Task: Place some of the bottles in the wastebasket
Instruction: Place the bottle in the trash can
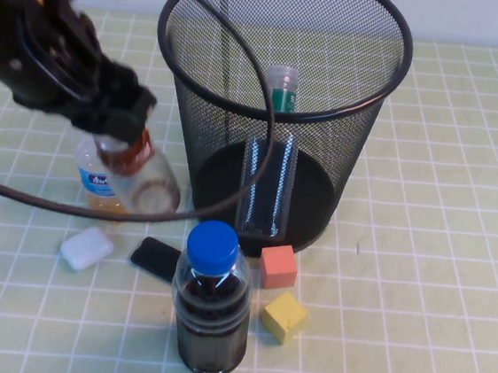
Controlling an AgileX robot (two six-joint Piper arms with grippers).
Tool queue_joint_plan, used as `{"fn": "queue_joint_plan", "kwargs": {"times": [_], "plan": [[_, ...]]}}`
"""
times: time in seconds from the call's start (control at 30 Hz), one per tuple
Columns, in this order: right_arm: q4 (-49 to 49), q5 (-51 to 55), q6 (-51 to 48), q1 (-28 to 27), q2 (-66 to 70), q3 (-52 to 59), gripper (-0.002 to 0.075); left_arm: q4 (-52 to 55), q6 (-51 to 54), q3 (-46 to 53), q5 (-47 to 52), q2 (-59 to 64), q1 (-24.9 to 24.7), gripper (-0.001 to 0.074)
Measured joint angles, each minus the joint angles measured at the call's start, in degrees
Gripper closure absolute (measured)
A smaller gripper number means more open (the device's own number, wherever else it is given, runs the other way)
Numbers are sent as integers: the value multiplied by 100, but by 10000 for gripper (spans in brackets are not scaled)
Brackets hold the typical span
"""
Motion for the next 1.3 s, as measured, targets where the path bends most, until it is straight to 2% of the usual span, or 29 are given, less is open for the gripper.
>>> {"fn": "queue_joint_plan", "kwargs": {"times": [0.53,0.73,0.93,1.3], "plan": [[-35,-296,4,0,0,0,733,-419,-242,-1542,208,-1027,0,450],[-82,-456,41,0,11,0,733,-841,-223,-1670,-98,-1005,0,450],[-82,-520,50,0,11,0,733,-914,26,-1701,-680,-534,0,451],[-92,-520,198,0,11,2,733,-893,88,-1701,-739,1240,0,451]]}}
